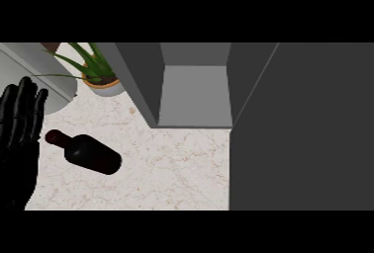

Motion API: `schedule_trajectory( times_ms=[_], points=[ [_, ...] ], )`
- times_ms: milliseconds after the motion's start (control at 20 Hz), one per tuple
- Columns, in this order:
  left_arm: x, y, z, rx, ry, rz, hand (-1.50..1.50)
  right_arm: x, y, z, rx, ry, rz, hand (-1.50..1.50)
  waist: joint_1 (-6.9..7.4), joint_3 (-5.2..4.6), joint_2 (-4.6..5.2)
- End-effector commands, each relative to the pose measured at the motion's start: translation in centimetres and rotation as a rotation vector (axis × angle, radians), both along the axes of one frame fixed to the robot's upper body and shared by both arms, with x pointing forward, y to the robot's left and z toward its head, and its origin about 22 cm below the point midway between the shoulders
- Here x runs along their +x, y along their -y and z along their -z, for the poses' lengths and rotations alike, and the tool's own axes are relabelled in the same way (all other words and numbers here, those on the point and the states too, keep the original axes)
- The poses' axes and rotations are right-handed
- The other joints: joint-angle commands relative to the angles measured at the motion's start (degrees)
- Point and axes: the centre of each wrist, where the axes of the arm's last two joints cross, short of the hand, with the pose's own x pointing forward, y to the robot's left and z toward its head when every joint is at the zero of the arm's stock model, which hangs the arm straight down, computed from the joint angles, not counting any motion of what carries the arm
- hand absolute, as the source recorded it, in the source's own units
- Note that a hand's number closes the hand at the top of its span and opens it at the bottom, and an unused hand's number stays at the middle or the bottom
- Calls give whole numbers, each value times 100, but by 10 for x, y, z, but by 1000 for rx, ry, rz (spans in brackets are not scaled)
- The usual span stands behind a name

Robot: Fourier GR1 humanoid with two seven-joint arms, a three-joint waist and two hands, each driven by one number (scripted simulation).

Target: Pick up the wine, place it into the cabinet and close the cabinet

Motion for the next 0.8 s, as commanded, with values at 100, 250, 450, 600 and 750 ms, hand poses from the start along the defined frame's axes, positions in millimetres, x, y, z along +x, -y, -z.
schedule_trajectory(
  times_ms=[100,250,450,600,750],
  points=[
    [-23,-30,3,-43,-47,-51,-150,-28,-9,-5,39,-13,-25,-150,-28,-15,-59],
    [-32,-38,23,-105,-52,-104,-150,-49,-14,-17,23,-23,-22,-150,-36,-18,-61],
    [-40,-21,10,-360,-155,-61,-150,-55,-12,-28,0,-103,-236,-150,-26,-16,-70],
    [-58,-24,-13,-358,-189,-28,-150,-69,-13,-44,-3,-95,-250,-150,-32,-14,-67],
    [-66,-9,-21,-364,-176,-44,-150,-68,-19,-59,9,-104,-267,-150,-24,-14,-56]
  ],
)
